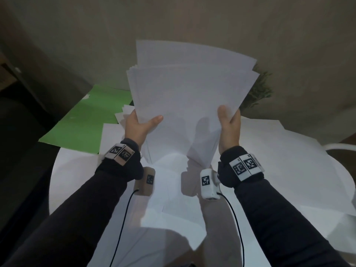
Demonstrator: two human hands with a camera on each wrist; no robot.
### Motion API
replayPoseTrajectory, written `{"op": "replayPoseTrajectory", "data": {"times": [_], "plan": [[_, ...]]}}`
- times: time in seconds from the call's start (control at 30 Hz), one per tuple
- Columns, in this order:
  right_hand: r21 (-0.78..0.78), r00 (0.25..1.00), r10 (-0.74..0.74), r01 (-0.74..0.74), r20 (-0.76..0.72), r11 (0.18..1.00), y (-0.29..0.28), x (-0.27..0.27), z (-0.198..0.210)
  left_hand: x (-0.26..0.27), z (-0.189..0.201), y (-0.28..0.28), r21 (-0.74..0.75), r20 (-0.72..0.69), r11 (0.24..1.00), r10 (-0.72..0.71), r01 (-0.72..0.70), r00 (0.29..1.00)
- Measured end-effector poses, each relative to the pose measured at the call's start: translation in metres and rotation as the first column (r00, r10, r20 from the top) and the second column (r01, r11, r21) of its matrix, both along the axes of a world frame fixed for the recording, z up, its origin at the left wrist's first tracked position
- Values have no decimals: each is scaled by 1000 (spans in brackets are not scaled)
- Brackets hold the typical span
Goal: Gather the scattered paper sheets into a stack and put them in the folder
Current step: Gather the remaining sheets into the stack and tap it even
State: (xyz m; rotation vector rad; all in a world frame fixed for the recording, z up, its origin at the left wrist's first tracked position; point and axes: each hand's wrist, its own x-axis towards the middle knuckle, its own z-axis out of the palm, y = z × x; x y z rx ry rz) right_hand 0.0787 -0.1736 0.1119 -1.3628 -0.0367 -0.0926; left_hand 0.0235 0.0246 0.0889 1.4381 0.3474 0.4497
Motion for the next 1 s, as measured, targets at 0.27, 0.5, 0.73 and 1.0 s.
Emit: {"op": "replayPoseTrajectory", "data": {"times": [0.27,0.5,0.73,1.0], "plan": [[133,986,-157,148,63,980,10,13,58,8,0,0,63,15,998,-26,25,1000],[118,968,-249,251,-35,961,25,29,83,12,-6,3,65,61,998,-12,8,998],[117,967,-255,255,-15,960,23,25,87,12,-11,4,35,62,999,-25,23,998],[14,962,-271,271,27,963,27,25,89,17,-33,12,42,-21,998,-36,37,999]]}}
